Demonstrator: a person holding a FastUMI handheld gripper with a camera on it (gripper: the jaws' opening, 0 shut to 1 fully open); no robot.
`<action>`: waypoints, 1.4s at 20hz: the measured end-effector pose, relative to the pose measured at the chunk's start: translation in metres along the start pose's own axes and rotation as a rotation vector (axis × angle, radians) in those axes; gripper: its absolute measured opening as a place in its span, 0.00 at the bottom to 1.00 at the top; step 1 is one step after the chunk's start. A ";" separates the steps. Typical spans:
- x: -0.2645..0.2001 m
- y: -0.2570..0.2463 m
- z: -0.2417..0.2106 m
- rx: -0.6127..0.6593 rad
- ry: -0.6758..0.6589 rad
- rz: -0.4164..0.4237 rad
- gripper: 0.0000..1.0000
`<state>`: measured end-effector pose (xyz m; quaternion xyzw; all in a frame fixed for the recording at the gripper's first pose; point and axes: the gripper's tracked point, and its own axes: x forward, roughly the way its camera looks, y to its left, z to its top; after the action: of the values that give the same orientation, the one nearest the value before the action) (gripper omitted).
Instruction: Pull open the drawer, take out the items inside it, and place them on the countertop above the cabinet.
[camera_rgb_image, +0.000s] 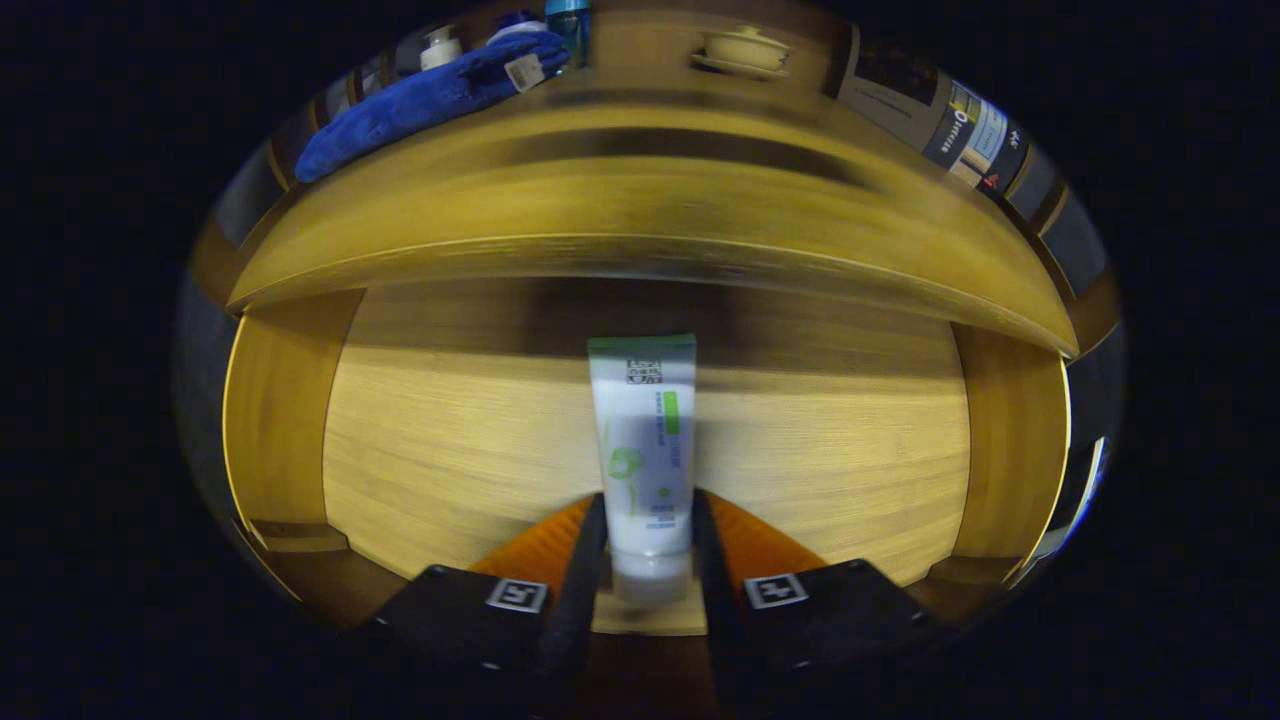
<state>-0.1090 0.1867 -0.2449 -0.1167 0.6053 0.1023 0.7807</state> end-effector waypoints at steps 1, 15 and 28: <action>-0.005 0.001 0.000 0.007 -0.006 -0.007 0.56; -0.150 -0.001 0.015 -0.029 -0.249 0.027 0.45; -0.173 0.003 0.147 0.055 -0.454 0.077 0.45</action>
<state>-0.0173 0.2316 -0.0427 -0.0463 0.4206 0.1393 0.8953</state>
